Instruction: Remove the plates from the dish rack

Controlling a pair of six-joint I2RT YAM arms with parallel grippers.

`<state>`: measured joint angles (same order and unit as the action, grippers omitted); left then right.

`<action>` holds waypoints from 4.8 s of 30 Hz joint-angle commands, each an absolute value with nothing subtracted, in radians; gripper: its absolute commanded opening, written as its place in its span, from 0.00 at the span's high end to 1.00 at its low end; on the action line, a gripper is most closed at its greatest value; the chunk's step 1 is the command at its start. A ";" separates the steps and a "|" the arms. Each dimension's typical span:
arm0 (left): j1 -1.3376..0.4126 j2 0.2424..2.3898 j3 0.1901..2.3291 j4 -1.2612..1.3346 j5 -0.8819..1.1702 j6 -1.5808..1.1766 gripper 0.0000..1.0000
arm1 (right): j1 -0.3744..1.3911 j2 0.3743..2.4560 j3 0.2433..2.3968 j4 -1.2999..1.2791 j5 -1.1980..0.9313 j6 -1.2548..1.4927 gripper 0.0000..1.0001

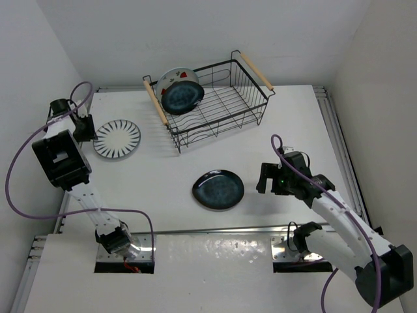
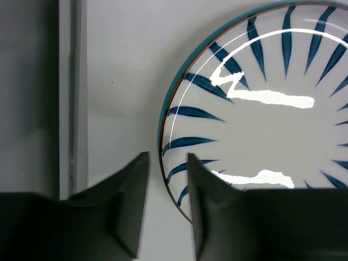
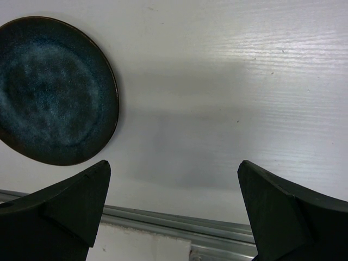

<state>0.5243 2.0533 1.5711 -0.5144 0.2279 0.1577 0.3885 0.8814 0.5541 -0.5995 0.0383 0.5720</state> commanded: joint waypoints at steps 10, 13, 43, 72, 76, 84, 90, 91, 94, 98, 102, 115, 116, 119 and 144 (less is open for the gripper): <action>0.515 1.852 1.683 -0.520 0.389 0.017 0.41 | 0.391 0.851 0.561 -0.563 0.055 0.540 0.01; 0.511 1.780 1.728 -0.495 0.469 -0.058 0.38 | 0.377 0.838 0.546 -0.508 0.003 0.540 0.01; -0.196 2.238 2.264 -0.454 0.169 0.172 0.25 | 0.376 1.008 0.468 -0.262 -0.170 0.410 0.02; -0.160 2.385 2.210 -0.373 0.235 0.242 0.51 | 0.382 1.313 0.693 -0.293 -0.259 0.342 0.01; -0.160 2.399 2.226 -0.396 0.270 0.278 0.55 | 0.384 1.305 0.683 -0.288 -0.259 0.348 0.01; -0.163 2.392 2.224 -0.413 0.267 0.311 0.82 | 0.385 1.307 0.690 -0.281 -0.270 0.351 0.01; -0.184 2.316 2.152 -0.381 0.213 0.457 1.00 | 0.384 1.310 0.701 -0.282 -0.288 0.353 0.01; -0.184 2.301 2.148 -0.379 0.209 0.465 1.00 | 0.385 1.309 0.706 -0.282 -0.291 0.354 0.01; -0.184 2.269 2.146 -0.364 0.218 0.474 1.00 | 0.385 1.302 0.710 -0.287 -0.294 0.354 0.01; -0.184 2.221 2.132 -0.324 0.256 0.474 1.00 | 0.385 1.293 0.721 -0.293 -0.295 0.354 0.01; -0.189 2.203 2.140 -0.325 0.281 0.466 1.00 | 0.387 1.282 0.729 -0.299 -0.293 0.353 0.01; -0.187 2.148 2.144 -0.319 0.265 0.456 1.00 | 0.391 1.215 0.690 -0.296 -0.287 0.365 0.01; -0.189 2.143 2.152 -0.315 0.256 0.446 1.00 | 0.390 1.213 0.687 -0.295 -0.282 0.367 0.01; -0.189 2.135 2.180 -0.319 0.262 0.434 1.00 | 0.391 1.206 0.684 -0.301 -0.276 0.368 0.01; -0.089 2.092 2.273 -0.293 0.523 0.013 1.00 | 0.391 1.141 0.666 -0.313 -0.258 0.385 0.01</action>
